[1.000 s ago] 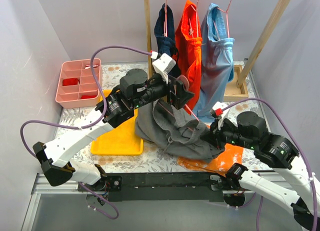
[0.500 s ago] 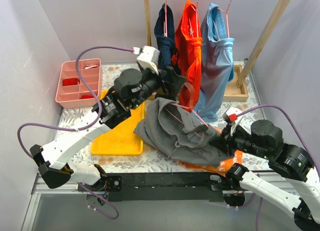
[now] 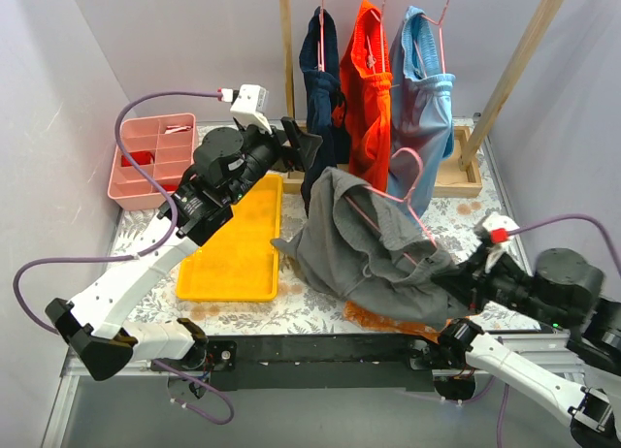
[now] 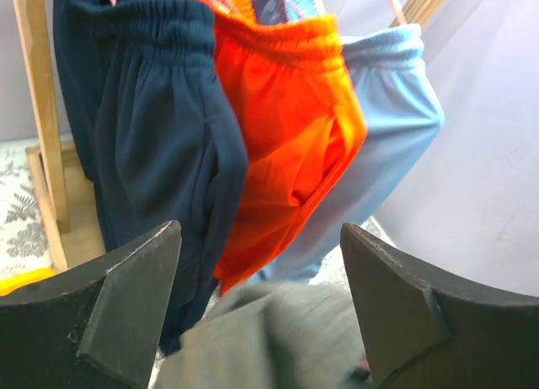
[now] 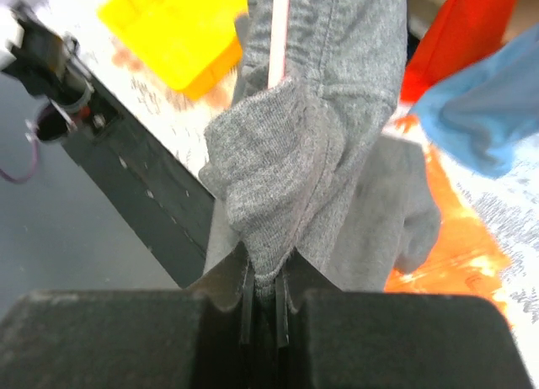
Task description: Place the shorts on the hanger
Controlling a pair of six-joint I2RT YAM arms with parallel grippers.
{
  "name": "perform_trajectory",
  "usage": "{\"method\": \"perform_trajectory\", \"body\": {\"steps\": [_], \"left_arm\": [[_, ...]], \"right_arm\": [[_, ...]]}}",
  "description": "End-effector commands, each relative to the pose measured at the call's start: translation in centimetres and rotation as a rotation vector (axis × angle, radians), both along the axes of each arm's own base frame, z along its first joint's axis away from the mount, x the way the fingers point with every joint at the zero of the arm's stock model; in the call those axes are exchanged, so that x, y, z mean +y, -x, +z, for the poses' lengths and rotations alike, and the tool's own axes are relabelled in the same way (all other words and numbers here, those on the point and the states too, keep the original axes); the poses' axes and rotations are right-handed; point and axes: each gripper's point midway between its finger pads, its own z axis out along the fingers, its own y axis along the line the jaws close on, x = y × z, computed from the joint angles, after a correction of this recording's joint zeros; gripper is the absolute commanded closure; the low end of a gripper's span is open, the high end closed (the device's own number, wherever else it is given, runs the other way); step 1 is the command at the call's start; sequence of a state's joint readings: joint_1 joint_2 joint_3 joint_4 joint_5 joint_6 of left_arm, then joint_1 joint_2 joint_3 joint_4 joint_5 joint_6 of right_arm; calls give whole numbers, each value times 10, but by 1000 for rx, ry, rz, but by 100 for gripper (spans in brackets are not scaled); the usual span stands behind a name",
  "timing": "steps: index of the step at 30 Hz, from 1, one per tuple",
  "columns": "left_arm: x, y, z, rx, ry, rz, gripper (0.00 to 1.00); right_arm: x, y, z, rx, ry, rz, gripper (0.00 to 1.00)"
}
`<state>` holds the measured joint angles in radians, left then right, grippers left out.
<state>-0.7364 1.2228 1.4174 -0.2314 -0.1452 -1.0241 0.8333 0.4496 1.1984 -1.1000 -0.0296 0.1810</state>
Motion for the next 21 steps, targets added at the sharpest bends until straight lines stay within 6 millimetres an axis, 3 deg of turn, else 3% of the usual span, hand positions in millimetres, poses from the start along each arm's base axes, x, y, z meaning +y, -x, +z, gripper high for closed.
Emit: {"method": "perform_trajectory", "body": {"steps": [1,7,17,21], "left_arm": [[-2,-9,-21,38,-30,14,26],[4,-31,-47,139,-7,105,37],[-63,-33,-93,249,-38,-113,37],[-76,-33,-95,244,-50,-142,34]], "right_arm": [[-21,4,82,-186,-188,-65,99],[-52,17,110,-256,-285,-137,99],[-99,36,165,-379,-480,-244,99],[-111,42,175,-400,-520,-254,99]]}}
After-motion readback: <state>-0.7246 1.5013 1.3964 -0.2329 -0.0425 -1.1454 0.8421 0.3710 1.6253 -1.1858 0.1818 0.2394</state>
